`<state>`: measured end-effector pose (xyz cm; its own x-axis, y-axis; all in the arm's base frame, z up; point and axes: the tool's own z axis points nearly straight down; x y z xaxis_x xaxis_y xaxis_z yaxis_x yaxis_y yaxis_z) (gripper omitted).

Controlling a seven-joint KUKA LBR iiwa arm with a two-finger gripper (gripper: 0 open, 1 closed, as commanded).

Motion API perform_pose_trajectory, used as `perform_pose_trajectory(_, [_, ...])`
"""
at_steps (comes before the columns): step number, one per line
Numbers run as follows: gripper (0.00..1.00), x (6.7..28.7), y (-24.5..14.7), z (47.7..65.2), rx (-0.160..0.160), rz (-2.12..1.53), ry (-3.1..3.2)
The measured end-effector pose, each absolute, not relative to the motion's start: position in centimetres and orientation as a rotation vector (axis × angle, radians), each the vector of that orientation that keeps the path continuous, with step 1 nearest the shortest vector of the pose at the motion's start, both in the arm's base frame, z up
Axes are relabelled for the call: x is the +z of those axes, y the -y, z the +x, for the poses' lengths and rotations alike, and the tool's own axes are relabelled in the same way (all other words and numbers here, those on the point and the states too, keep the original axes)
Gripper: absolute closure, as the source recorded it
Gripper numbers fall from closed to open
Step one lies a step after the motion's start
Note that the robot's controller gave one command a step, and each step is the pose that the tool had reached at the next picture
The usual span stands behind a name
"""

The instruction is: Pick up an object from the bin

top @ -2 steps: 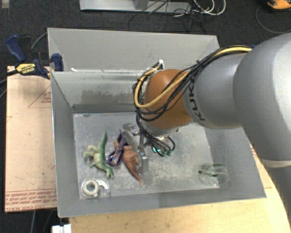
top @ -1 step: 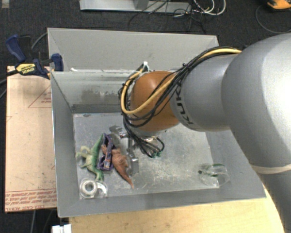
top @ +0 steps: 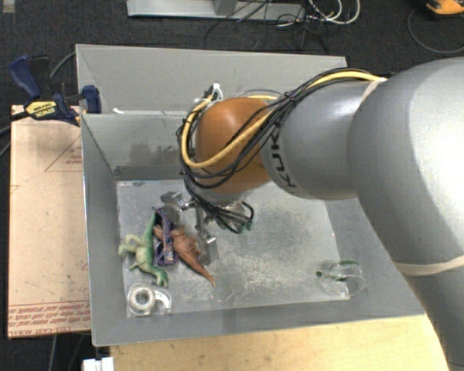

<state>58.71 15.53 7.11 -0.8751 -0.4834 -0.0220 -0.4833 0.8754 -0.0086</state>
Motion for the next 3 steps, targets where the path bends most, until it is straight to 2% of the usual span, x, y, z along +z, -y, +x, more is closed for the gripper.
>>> perform_pose_trajectory(1, [0.0,7.2,-21.4,51.9,-0.001,-0.663,-3.034])
perform_pose_trajectory(2, [1.0,7.1,-18.4,52.6,-0.01,-1.288,-2.834])
perform_pose_trajectory(3, [1.0,7.0,-18.4,52.6,-0.008,-1.29,-2.835])
